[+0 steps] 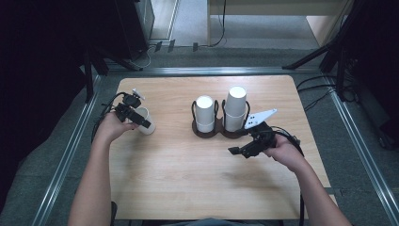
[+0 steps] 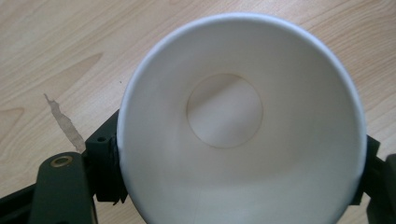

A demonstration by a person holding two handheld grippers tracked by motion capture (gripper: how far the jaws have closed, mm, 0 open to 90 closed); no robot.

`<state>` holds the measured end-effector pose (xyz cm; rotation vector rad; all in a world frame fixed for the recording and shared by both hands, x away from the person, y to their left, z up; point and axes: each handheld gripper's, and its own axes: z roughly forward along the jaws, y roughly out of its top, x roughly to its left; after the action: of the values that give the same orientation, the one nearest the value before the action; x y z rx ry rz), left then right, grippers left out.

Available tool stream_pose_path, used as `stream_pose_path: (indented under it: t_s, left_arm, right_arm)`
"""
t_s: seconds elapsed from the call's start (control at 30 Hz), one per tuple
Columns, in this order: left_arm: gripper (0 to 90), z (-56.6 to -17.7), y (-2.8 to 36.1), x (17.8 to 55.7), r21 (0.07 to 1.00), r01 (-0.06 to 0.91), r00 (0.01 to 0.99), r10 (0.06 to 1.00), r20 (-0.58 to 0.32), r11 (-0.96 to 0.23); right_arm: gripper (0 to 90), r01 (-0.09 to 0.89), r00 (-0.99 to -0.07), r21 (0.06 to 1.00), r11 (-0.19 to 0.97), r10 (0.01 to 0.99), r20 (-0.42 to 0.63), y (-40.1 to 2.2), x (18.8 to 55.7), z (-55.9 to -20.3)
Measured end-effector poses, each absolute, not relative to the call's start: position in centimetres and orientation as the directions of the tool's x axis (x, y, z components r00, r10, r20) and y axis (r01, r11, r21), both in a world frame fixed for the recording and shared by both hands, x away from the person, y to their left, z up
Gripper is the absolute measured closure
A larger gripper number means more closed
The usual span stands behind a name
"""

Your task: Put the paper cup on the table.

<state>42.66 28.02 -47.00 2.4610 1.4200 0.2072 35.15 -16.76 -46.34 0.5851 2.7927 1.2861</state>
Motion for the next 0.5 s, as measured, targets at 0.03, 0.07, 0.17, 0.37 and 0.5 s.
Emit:
stream_pose_path:
  t_s: [0.03,0.07,0.17,0.37,0.5]
  left_arm:
    - [19.4,-46.99,28.00,42.69,0.317,0.821,0.507,0.862,-0.023,-0.475]
    - [19.3,-47.00,27.96,42.69,0.322,0.819,0.509,0.861,-0.024,-0.475]
    - [18.2,-47.06,27.83,42.70,0.319,0.820,0.509,0.861,-0.024,-0.476]
    - [11.5,-46.98,27.99,42.77,0.334,0.829,0.489,0.871,-0.040,-0.450]
    - [11.1,-46.75,28.14,42.65,0.349,0.821,0.497,0.866,-0.052,-0.451]
  right_arm:
    - [22.9,0.329,-0.930,0.736,0.592,0.339,0.143,-16.77,35.15,-46.32]
    - [22.9,0.329,-0.930,0.736,0.592,0.339,0.143,-16.79,35.15,-46.30]
    - [22.9,0.333,-0.929,0.734,0.592,0.341,0.146,-16.83,35.13,-46.28]
    - [22.9,0.323,-0.932,0.733,0.599,0.337,0.135,-16.85,35.20,-46.37]
    - [22.9,0.325,-0.931,0.734,0.597,0.340,0.135,-16.91,35.28,-46.39]
